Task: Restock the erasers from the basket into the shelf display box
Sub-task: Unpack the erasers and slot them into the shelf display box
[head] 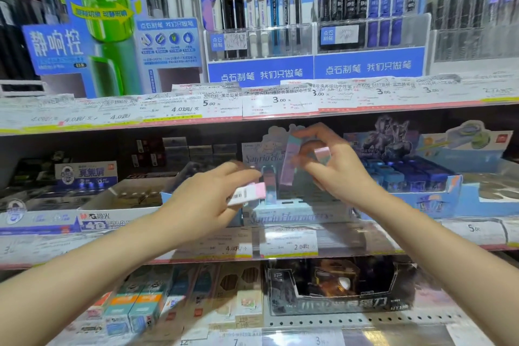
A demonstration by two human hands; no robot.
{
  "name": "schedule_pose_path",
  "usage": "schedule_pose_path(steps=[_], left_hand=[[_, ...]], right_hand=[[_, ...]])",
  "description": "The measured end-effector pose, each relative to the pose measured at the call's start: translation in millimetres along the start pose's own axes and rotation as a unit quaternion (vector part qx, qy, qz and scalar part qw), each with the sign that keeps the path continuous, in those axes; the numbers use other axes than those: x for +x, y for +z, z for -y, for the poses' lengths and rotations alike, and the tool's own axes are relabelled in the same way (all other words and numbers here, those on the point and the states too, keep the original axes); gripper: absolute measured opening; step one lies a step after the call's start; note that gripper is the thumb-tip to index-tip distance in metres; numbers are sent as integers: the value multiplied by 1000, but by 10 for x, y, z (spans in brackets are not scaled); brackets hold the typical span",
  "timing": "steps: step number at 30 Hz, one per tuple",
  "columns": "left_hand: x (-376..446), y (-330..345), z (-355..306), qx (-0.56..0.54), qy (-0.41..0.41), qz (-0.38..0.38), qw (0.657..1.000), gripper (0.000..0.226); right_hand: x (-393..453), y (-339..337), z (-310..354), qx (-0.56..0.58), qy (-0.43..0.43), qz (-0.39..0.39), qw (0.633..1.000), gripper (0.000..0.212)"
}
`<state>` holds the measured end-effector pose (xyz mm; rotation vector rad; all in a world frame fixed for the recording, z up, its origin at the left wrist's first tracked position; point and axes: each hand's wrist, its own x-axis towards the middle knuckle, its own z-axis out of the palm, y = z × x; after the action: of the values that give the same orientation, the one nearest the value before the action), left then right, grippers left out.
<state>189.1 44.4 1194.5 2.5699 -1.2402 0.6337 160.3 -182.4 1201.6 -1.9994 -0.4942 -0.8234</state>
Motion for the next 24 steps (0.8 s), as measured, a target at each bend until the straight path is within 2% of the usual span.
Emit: schedule_pose_path(steps=[4,10,14,20,24], left_hand=[[25,9,-13,24,-5,70,997,62],[62,15,75,10,12,53,998,55],[83,-22,115,-21,42,57,997,34],[108,-54,99,-42,45,55,997,41],[123,-51,101,-48,30,57,997,33]], right_hand=[[165,-3,-161,-27,32,-23,999,27],[205,144,-328,-67,23,36,997,32],[186,193,-419,-64,39,46,996,28],[171,184,-446,-51,85,61,993,27],[164,183,-444,-72,80,65,992,21]])
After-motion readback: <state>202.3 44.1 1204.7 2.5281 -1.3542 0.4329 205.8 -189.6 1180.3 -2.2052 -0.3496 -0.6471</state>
